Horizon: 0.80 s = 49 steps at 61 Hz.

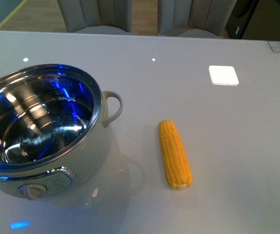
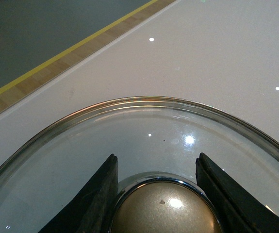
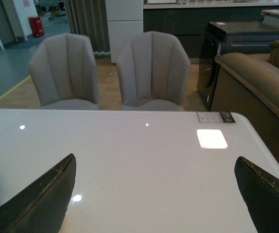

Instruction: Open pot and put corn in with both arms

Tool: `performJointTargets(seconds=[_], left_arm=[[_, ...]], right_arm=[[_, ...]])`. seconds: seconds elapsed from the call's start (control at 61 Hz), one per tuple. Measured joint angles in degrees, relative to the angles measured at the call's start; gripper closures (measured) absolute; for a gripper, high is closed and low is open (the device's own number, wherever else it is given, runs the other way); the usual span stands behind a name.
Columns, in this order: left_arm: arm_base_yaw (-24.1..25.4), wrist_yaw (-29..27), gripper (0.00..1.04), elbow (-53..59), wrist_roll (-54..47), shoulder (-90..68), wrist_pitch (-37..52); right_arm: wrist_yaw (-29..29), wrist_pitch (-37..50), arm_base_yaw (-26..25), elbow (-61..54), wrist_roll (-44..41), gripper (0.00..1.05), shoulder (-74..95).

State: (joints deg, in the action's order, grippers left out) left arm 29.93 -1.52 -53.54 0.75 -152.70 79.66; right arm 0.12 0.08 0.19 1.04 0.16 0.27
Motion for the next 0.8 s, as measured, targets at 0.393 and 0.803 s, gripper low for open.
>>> performJointTargets(seconds=[0.393,0.803], left_arm=[[0.0,-0.04,0.3,0.0,0.2,-0.07,0.07],[0.0,-0.04,0.07,0.0,0.2,-0.09,0.11]], right_arm=[[0.0,0.0,0.0,0.0,0.02,0.09,0.0],[0.0,0.0,0.0,0.0,0.02,0.09,0.0]])
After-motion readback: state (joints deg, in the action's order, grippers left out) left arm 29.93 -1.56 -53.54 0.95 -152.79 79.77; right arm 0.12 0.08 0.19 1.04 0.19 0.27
